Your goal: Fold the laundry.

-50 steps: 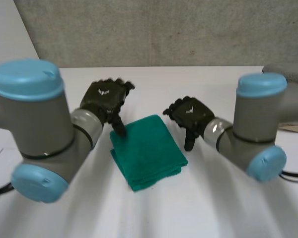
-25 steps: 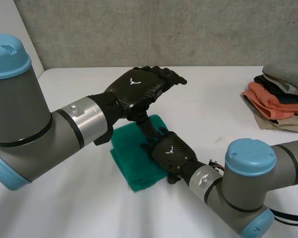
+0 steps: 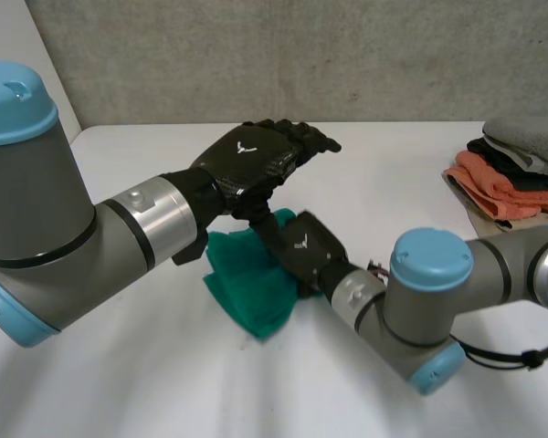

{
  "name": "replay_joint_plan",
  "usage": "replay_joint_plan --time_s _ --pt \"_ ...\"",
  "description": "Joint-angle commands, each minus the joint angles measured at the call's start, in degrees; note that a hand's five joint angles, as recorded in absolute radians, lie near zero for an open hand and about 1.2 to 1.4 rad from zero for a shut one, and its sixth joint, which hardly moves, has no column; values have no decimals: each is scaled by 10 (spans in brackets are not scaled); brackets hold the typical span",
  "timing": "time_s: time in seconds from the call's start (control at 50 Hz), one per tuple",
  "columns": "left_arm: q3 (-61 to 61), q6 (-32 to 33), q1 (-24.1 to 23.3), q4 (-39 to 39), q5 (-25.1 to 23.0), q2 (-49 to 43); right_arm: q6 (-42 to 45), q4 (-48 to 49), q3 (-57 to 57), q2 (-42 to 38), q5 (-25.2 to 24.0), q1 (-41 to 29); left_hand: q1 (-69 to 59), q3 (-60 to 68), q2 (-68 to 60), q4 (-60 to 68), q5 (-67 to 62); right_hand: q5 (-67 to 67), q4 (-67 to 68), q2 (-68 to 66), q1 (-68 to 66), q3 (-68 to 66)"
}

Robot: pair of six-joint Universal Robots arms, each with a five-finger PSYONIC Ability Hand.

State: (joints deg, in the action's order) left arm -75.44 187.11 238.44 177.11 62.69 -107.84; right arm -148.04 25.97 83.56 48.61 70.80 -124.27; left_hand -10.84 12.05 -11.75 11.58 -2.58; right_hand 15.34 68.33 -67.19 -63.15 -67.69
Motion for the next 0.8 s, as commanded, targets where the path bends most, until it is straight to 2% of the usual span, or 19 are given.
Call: replay_joint_plan --time_s 0.02,0.12,0.26,0.28,0.34,0.38,0.44,0.62,0.66,0.68,0.72,0.8 --pt "23 -1 1 2 1 5 -44 -8 -108 -4 31 2 6 -18 15 -14 24 547 117 -128 -168 -123" --pt "31 -17 3 3 1 23 -74 -59 -172 -15 27 3 6 -18 15 -14 24 547 117 -128 -168 -123" --pt "13 -39 11 3 -1 29 -68 -139 -193 -65 22 4 8 -20 17 -15 25 547 117 -128 -168 -123" --pt "9 -39 12 3 -1 30 -66 -149 -193 -74 25 5 8 -20 17 -15 25 384 -46 35 -6 39" --pt "-4 -39 17 3 -2 29 -60 -157 -191 -79 30 6 8 -20 17 -15 25 123 -307 296 255 301" --pt "-8 -39 18 3 -3 29 -59 -157 -187 -78 30 6 8 -20 17 -15 25 48 -382 371 330 376" --pt "-9 -39 18 3 -3 27 -58 -159 -185 -76 31 6 8 -20 17 -15 25 29 -401 389 349 394" --pt "-9 -39 18 3 -3 28 -43 -165 -179 -73 31 4 8 -20 17 -15 25 49 -381 369 329 374" --pt "-9 -39 18 3 -3 27 -32 -165 -174 -73 29 5 8 -20 17 -15 25 203 -227 215 175 220" --pt "-9 -39 18 3 -3 27 -30 -165 -174 -73 26 5 8 -20 17 -15 25 372 -58 46 6 51" --pt "-9 -39 18 3 -3 26 -29 -162 -176 -73 29 5 8 -20 17 -15 25 546 116 -127 -168 -122" --pt "-7 -39 17 4 -3 27 -24 -150 -195 -62 29 5 8 -20 17 -15 25 547 117 -128 -168 -123"
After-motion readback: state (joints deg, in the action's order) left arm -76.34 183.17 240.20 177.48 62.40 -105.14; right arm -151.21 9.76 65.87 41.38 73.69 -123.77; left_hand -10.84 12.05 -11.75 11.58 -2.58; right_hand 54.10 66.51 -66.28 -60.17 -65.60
